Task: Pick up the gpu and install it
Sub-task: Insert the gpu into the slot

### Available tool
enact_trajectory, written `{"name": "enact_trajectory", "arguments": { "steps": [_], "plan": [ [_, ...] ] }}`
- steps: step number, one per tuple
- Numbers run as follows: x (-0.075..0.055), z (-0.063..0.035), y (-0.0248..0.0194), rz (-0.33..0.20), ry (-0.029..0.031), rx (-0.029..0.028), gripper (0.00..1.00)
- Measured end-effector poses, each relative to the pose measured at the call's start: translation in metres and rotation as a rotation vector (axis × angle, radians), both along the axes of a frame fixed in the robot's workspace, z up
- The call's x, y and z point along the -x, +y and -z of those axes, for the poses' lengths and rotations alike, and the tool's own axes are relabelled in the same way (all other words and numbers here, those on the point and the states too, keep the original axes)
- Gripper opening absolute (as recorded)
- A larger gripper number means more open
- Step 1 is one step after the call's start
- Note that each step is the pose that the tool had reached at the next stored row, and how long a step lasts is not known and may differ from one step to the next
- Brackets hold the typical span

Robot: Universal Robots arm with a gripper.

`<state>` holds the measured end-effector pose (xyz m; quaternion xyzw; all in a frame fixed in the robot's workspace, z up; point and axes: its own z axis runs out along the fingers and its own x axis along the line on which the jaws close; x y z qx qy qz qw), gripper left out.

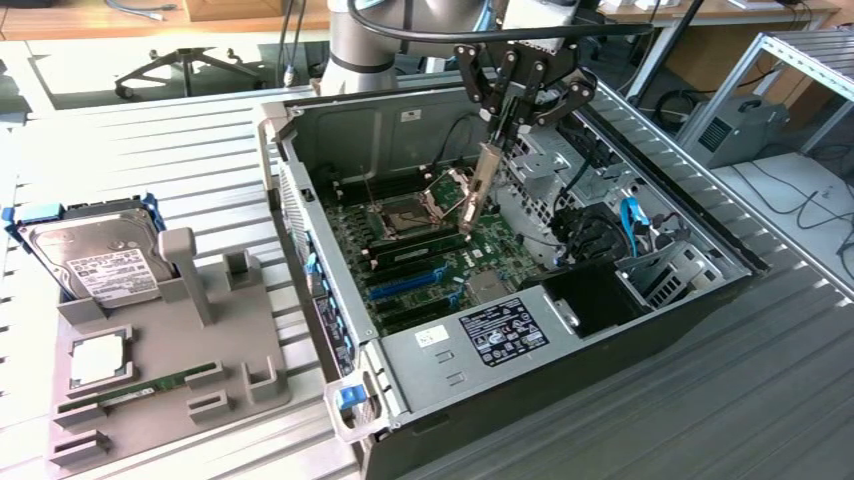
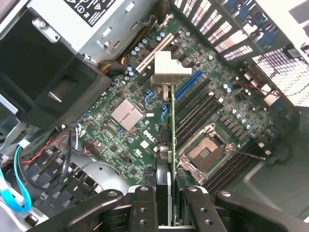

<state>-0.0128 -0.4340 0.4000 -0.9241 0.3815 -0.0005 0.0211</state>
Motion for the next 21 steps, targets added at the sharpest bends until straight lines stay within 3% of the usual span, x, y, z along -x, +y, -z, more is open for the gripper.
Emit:
{"name": "enact_trajectory", "arguments": {
  "steps": [21],
  "plan": [
    [0.0,0.0006,0.0,-0.211,0.0,-0.0001,0.26]
  ]
}}
